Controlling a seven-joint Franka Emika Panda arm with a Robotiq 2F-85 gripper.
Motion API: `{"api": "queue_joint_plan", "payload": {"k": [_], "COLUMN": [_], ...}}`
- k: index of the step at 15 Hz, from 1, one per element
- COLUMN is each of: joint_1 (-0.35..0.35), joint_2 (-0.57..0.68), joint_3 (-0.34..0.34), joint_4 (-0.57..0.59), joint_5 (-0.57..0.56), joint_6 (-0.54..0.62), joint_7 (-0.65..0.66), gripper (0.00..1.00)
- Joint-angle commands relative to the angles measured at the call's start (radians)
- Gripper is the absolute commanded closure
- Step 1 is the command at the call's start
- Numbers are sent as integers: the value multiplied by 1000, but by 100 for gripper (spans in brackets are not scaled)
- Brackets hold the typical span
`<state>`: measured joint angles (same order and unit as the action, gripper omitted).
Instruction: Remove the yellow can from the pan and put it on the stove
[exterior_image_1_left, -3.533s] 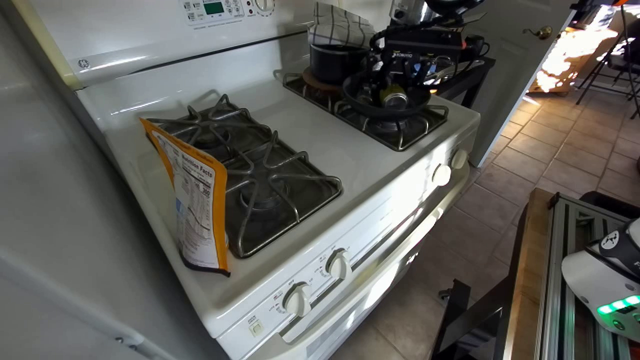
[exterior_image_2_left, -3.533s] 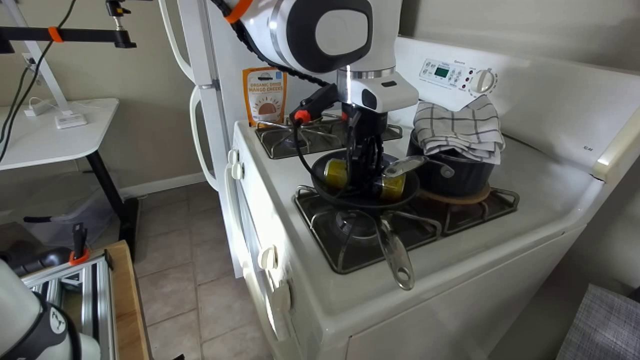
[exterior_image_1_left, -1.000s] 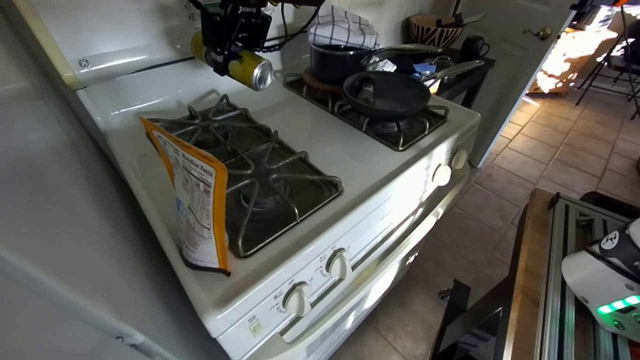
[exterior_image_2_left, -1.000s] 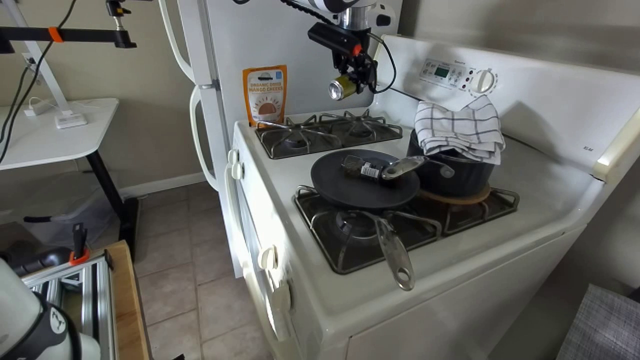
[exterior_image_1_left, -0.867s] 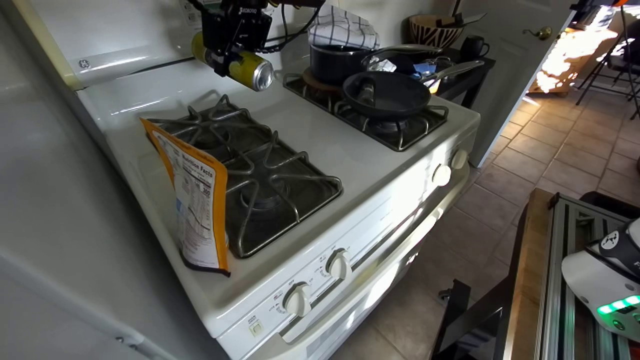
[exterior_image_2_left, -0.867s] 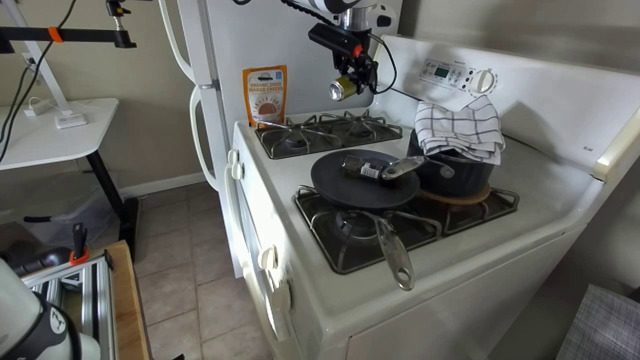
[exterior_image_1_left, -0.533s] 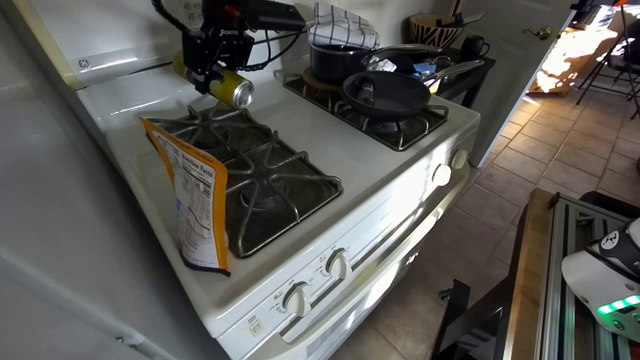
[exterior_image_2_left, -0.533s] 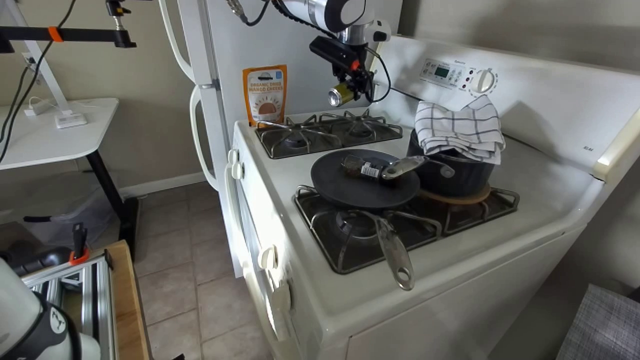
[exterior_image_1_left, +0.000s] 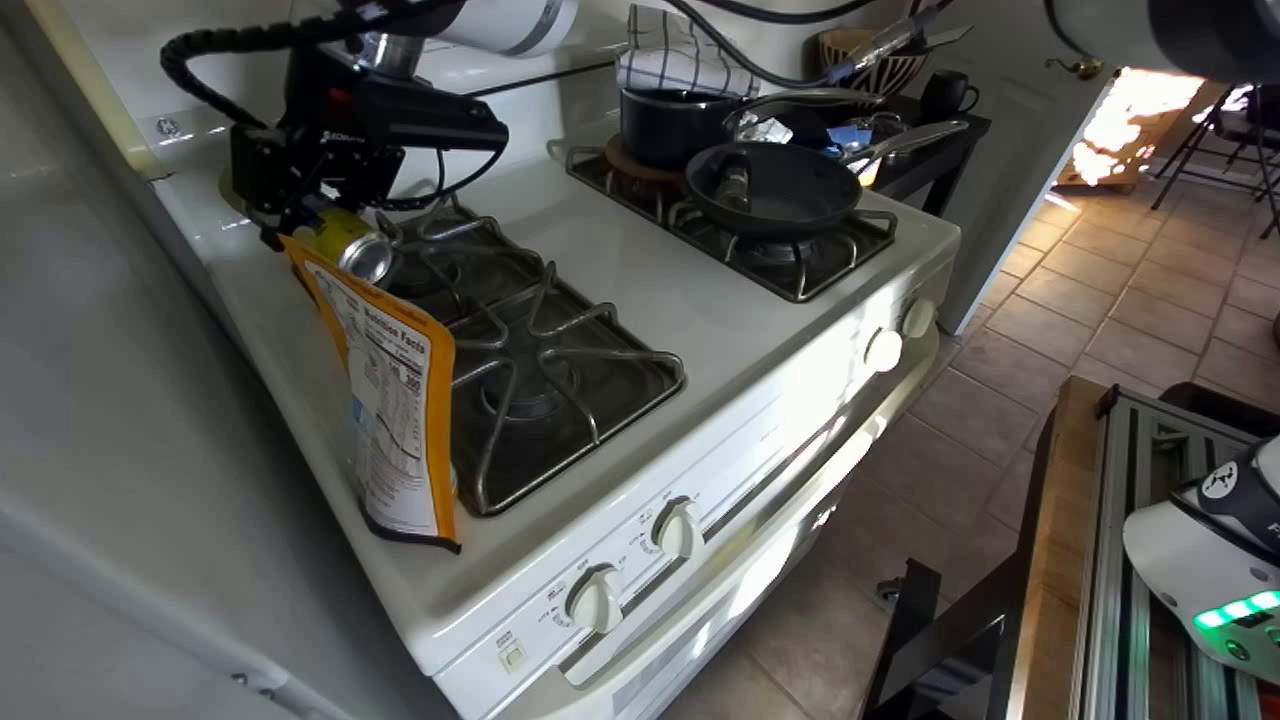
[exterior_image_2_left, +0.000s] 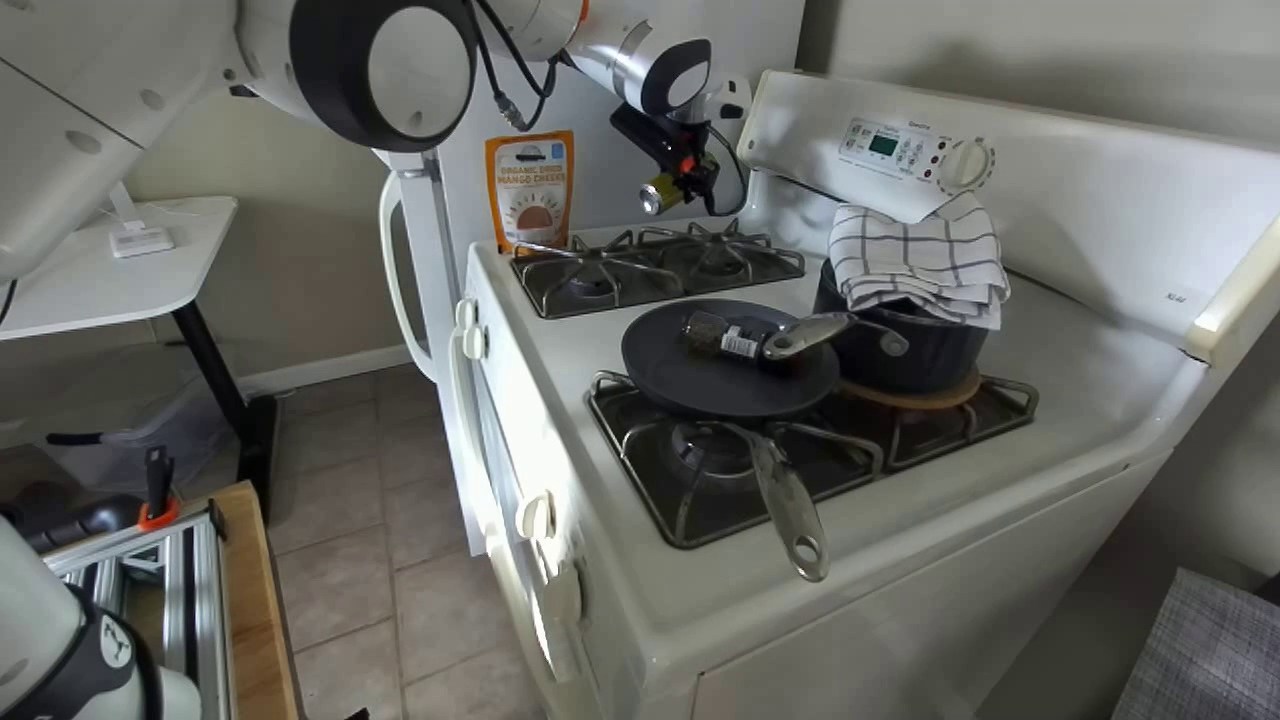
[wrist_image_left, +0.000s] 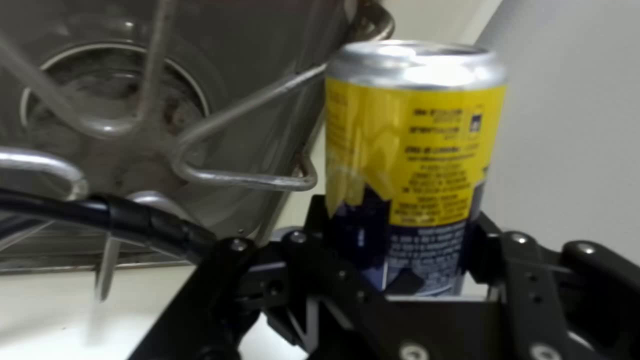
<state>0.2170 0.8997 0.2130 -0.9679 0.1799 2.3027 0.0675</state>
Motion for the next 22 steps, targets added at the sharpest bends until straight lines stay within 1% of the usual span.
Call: {"api": "queue_joint_plan", "payload": {"k": [1,2,5,6,8,11,15,16,19,22], "joint_1": [13,9,14,22,24,38,53,62,78,90], "joint_2": [123,57,97,98,106,90,70,66,64,81], "joint_3": [43,21,33,16,17,8,4,-6,-25,-45], "joint_4": [200,76,133,140,143,114,71,62,43,49], "joint_5": [41,10,12,13,32,20,11,1,-14,-31], "joint_6": [-69,-20,-32,-27,-18,-21,-22,-25,-26,-20], "joint_7": [-27,2,-8,55,139,257,361,390,444,457], "gripper": [65,40,40,65,65,65,65,65,65,65]}}
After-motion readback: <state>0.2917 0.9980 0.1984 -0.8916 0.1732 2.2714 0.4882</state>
